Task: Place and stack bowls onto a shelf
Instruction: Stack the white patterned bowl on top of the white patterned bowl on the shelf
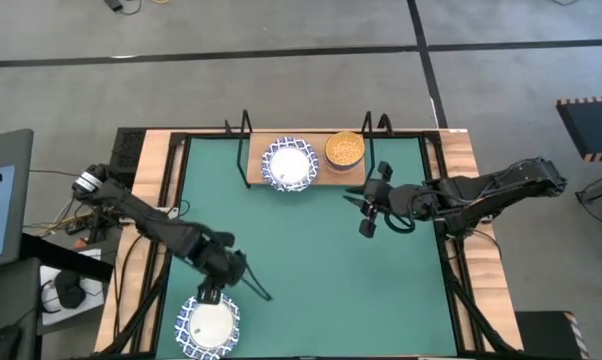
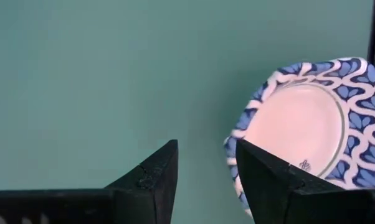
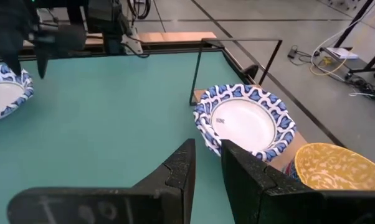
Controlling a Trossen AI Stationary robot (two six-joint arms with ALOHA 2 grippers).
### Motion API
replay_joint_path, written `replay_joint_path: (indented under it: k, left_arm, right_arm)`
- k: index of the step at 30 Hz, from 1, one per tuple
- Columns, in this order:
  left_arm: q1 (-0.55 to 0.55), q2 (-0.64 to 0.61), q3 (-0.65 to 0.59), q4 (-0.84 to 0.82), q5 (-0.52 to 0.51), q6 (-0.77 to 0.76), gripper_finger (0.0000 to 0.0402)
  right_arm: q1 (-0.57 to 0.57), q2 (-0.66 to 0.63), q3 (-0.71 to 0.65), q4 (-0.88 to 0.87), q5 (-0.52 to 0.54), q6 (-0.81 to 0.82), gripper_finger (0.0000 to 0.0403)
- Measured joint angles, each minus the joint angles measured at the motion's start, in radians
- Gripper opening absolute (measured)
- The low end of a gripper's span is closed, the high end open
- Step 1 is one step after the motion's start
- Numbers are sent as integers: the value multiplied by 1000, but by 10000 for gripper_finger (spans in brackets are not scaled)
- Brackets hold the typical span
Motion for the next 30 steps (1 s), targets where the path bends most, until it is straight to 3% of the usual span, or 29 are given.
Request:
replay_joint_path:
  k: [4,12,16,20,23,28,30]
  left_arm:
    - [-37,0,-102,96,20,-48,145]
    - [-38,0,-256,217,196,-153,145]
    - [-38,0,-321,360,284,-173,145]
    - [-38,0,-362,409,290,-183,137]
    - [-31,0,-367,381,276,-167,109]
    - [1,0,-367,371,273,-145,20]
    - [22,0,-367,370,271,-141,9]
  right_arm:
    - [5,0,0,13,0,-2,103]
    - [-27,0,0,14,-1,-5,103]
    - [-38,0,0,12,-3,-4,103]
    - [-31,0,0,12,-3,-2,103]
    - [-18,0,0,11,-3,4,103]
    - [5,0,0,13,-3,15,103]
    - [9,0,0,17,-3,29,103]
